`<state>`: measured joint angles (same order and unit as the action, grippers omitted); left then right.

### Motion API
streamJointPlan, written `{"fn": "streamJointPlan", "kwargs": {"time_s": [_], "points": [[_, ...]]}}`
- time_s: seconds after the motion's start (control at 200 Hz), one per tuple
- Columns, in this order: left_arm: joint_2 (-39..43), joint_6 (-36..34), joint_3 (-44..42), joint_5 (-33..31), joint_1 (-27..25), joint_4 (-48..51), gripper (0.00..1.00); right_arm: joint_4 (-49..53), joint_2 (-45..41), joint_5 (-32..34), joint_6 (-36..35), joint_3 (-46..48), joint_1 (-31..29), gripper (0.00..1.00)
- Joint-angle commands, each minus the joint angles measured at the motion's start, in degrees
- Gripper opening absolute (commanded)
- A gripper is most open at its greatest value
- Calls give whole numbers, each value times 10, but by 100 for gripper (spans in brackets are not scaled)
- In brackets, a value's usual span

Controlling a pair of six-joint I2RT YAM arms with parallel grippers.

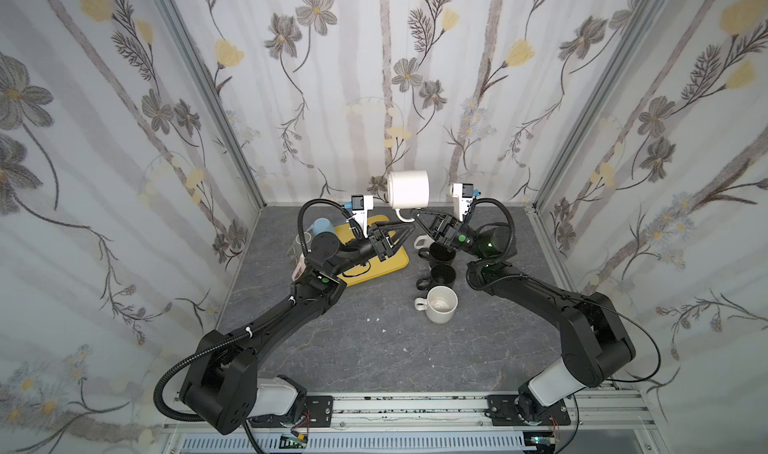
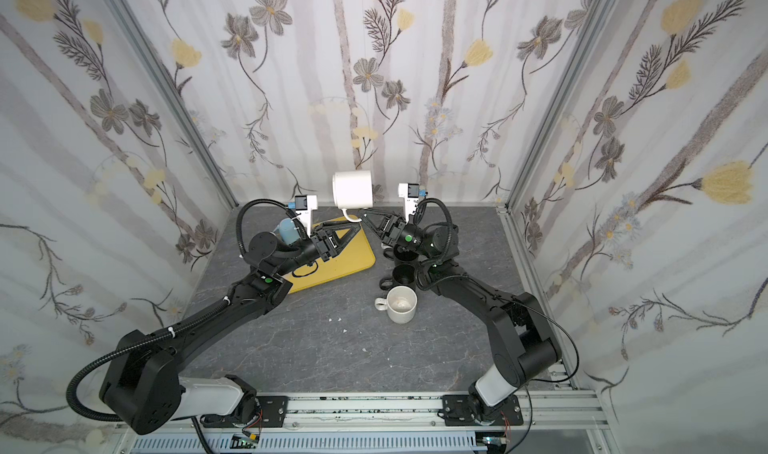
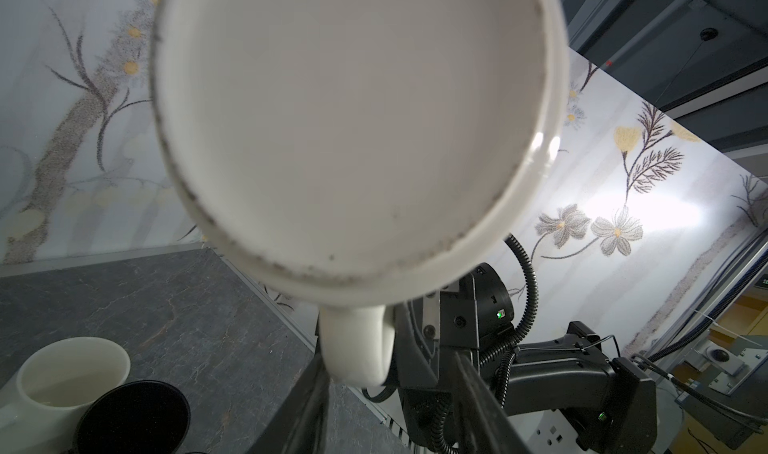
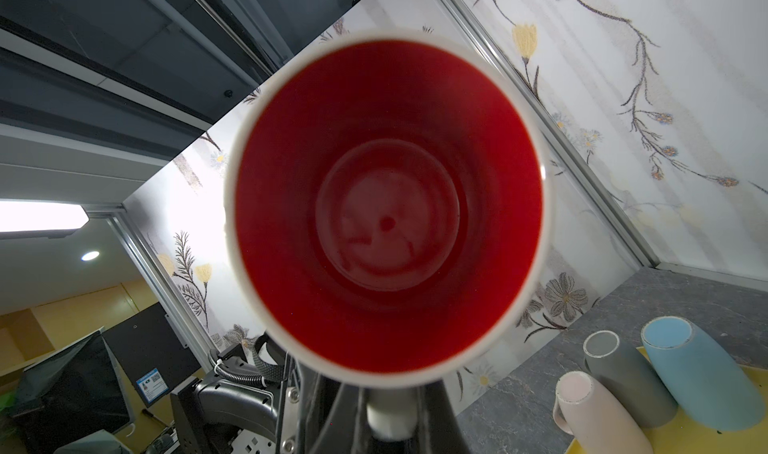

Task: Turn the mug right side up
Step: 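Carry the red-lined white mug upright with right gripper while left withdraws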

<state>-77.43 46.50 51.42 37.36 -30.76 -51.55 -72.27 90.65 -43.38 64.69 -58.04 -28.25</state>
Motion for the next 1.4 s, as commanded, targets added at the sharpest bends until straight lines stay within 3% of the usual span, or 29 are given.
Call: {"fn": "streamJointPlan", "kwargs": {"time_s": [0.0,0.165,0.365,0.615,0.869,1.129,1.394], "points": [[-4,-15,6,16,2,2,50,-6,-14,12,-35,1,17,0],[1,-28,-6,9,11,24,53,166,-50,24,-175,4,69,0],[8,-26,-37,5,31,27,53,426,-89,120,-409,-3,114,0],[5,-23,-58,20,50,24,53,493,-94,168,-470,37,209,0],[-9,-7,-70,43,65,-11,53,601,-78,253,-560,38,266,0],[-31,47,-89,83,85,-86,53,721,-5,313,-664,5,271,0],[-5,51,-118,96,101,-95,53,797,69,312,-747,-33,271,1]]}}
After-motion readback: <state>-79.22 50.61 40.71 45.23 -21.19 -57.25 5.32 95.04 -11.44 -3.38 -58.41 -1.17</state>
